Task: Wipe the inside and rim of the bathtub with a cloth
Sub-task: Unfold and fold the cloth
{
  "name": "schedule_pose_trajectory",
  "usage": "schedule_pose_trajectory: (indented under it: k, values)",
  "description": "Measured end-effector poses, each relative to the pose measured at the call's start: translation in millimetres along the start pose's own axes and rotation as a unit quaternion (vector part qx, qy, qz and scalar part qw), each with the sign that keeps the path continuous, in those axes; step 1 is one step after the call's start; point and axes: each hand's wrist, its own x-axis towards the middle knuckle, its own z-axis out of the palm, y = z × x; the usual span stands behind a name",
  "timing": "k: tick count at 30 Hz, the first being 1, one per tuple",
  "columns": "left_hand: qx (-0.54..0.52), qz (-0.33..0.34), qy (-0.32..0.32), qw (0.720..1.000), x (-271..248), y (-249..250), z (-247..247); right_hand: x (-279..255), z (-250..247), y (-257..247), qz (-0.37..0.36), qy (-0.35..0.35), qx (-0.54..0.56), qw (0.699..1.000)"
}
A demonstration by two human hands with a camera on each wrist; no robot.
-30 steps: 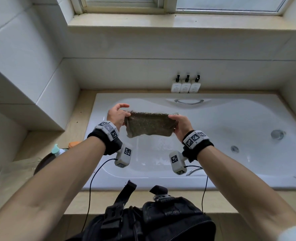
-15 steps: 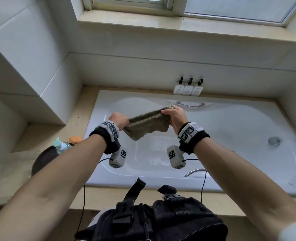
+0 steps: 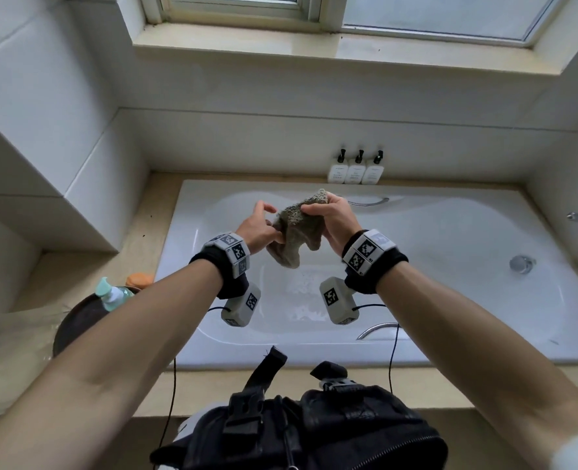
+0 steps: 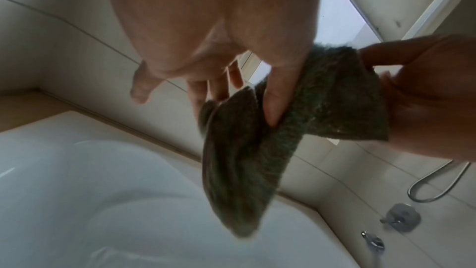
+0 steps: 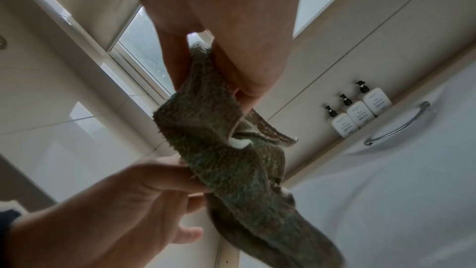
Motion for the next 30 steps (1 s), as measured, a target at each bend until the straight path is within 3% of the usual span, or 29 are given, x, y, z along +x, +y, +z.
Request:
schedule_pose_trajectory:
  k: [2,9,14,18,23,26,30]
  values:
    - [-0.020,0.017,-0.038,0.999,0.7,3.8,5.9,-3.0,-4.6,-4.2,-0.006,-0.001,-0.001,1.000]
    - [-0.117,0.077,-0.068,0.988,0.9,19.0,17.1,-7.6,-26.0,-20.6,-0.020,0.008,0.011,1.000]
    - [-0.131,0.071,-0.042,0.988,2.1,28.6,22.0,-8.7,-33.6,-22.7,-0.007,-0.001,0.013,1.000]
    - [-0.100,0.063,-0.025,0.993,3.9,21.7,22.7,-7.8,-35.6,-22.1,-0.007,0.060,-0.013,0.998]
    - [-0.103,0.044,-0.051,0.992,-4.8,23.9,23.1,-2.9,-46.2,-14.2,0.014,0.131,-0.104,0.986]
    - [-0.121,0.029,-0.080,0.989,-7.9,27.2,24.6,2.5,-46.8,-8.8,0.036,0.135,-0.174,0.975]
    - [-0.158,0.016,-0.073,0.985,-9.4,29.0,24.4,3.6,-42.7,3.4,0.086,0.120,-0.199,0.969]
